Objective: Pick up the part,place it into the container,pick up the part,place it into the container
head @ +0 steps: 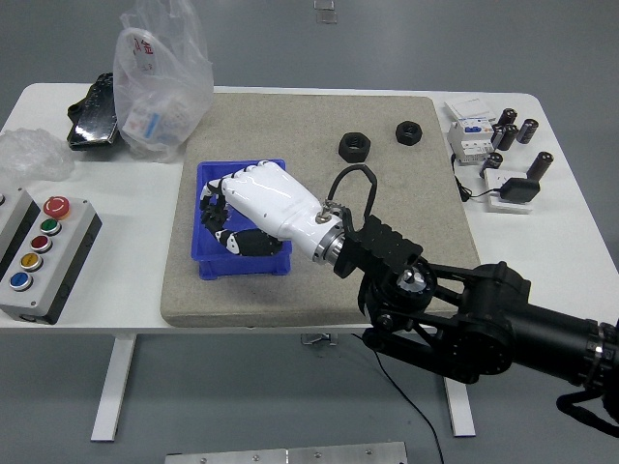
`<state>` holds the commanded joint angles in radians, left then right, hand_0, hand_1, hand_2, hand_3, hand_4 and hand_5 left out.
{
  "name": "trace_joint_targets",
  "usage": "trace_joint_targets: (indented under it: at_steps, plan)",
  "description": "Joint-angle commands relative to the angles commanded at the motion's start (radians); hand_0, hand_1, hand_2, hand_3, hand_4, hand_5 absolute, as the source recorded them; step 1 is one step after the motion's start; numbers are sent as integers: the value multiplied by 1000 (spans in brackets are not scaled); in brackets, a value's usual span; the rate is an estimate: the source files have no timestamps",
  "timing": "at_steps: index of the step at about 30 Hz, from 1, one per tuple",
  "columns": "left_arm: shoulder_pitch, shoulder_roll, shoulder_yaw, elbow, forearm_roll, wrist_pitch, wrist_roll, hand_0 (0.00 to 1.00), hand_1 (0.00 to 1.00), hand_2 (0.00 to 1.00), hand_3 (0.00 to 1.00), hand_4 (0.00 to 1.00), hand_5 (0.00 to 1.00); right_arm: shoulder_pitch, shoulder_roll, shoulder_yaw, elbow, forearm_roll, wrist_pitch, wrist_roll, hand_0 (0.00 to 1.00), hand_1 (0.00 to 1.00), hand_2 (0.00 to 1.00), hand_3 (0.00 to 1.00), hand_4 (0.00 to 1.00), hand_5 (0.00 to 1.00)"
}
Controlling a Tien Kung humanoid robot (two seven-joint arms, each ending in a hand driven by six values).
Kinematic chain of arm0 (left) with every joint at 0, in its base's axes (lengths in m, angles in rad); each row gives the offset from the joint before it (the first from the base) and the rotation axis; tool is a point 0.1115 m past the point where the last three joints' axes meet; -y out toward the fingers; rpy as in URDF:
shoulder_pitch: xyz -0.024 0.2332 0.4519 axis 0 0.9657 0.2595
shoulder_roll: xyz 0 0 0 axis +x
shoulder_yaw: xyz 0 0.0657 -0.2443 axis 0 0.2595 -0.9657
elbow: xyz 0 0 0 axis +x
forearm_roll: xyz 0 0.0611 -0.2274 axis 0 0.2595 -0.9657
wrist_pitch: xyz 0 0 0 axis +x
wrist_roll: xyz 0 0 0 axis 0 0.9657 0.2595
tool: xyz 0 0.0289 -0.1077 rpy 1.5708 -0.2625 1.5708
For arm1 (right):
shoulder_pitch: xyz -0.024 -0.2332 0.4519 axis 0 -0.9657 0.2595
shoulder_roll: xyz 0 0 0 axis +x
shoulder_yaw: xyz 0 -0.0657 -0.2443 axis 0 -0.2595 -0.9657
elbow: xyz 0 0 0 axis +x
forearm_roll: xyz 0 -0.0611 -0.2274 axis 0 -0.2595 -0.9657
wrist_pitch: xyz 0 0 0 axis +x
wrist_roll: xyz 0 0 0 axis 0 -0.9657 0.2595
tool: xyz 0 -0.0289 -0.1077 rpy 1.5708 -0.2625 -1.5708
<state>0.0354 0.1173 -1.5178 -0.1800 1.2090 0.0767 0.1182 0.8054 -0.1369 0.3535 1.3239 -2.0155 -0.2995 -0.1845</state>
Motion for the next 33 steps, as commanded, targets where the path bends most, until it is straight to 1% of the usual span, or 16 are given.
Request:
trace_joint_targets:
  at_steps: [1,6,7,12,13,14,18,19,24,25,27,29,30,31,33]
  plan:
    - [0,0,0,0,0,0,0,680,658,667,749,869,413,1,2,-4,-9,-2,3,-1,355,545,558,571,545,41]
    - [-1,0,-6,0,4,1,3,680,658,667,749,869,413,8,11,-27,-51,-14,38,-22,355,545,558,571,545,41]
    - [-1,-1,-8,0,5,1,4,680,657,667,747,869,414,9,14,-31,-60,-20,45,-27,392,647,659,673,454,276]
    - [-2,-3,-8,0,6,1,5,680,657,667,747,869,414,12,22,-37,-101,-45,64,-41,392,647,659,673,454,276]
    - [-2,-3,-8,0,6,1,5,680,657,667,749,869,414,13,23,-38,-105,-49,66,-44,445,690,719,688,529,299]
    - [-2,-3,-8,0,6,1,5,680,657,667,749,869,414,12,23,-37,-110,-55,70,-47,445,690,719,688,529,299]
    - [-3,-2,-8,0,5,1,5,680,657,667,749,869,414,11,23,-36,-113,-60,75,-55,445,690,719,688,529,299]
    - [-3,-2,-7,0,5,2,5,680,657,666,749,869,414,10,23,-36,-113,-60,77,-56,532,733,758,714,594,290]
    - [-4,-3,-3,0,3,2,4,680,657,666,749,869,414,6,22,-39,-112,-58,83,-59,532,733,758,714,594,290]
    - [-4,-3,-1,0,1,2,3,680,657,667,748,868,414,4,22,-38,-113,-55,85,-59,549,742,773,786,760,283]
    - [-4,-3,2,0,-1,2,1,680,657,667,748,868,414,0,20,-33,-113,-48,82,-57,549,742,773,786,760,283]
    - [-4,-3,4,0,-2,2,0,680,657,667,748,868,414,-8,16,-16,-112,-34,69,-53,549,742,773,786,760,283]
    - [-4,-3,4,0,-2,2,-1,680,657,667,748,868,414,-16,11,2,-113,-22,58,-51,549,742,773,786,760,283]
    - [-4,-3,4,0,-2,2,-1,680,658,667,749,868,413,-22,6,18,-114,-13,50,-51,532,737,770,777,727,281]
    - [-4,-4,4,0,-1,2,-1,680,658,667,749,868,413,-37,-7,59,-123,11,34,-55,532,737,770,777,727,281]
